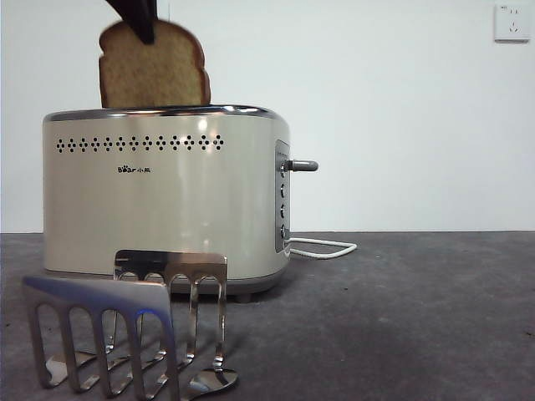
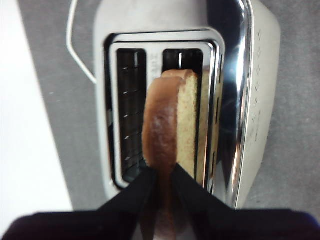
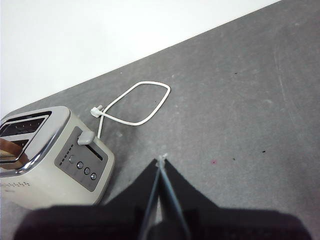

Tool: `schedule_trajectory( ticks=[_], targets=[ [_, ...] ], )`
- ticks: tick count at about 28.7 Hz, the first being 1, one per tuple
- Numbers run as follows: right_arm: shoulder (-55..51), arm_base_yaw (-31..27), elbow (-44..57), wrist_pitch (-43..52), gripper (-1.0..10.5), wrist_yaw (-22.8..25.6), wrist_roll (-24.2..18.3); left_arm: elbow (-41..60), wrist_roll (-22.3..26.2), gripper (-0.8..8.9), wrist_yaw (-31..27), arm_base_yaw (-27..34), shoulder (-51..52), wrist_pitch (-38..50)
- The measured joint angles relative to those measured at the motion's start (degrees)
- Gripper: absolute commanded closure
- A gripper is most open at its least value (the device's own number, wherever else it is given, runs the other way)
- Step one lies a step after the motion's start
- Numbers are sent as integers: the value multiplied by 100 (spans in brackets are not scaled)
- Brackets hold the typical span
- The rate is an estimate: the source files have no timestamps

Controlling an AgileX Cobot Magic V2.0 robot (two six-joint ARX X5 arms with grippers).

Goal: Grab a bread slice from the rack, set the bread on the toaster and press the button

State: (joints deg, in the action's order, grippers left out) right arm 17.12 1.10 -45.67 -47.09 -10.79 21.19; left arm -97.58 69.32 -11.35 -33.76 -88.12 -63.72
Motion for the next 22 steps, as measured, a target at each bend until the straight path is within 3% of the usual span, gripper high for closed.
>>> schedule_trajectory(
  ticks=[10, 16, 22],
  targets=[
    [0, 0, 0, -2, 947, 0, -20, -2, -4, 799, 149, 20, -297, 201],
    [0, 0, 0, 0, 947, 0, -22, -2, -94, 427, 166, 37, -319, 179],
    [0, 0, 0, -2, 947, 0, -22, -2, -127, 396, 92, 37, -313, 229]
  ],
)
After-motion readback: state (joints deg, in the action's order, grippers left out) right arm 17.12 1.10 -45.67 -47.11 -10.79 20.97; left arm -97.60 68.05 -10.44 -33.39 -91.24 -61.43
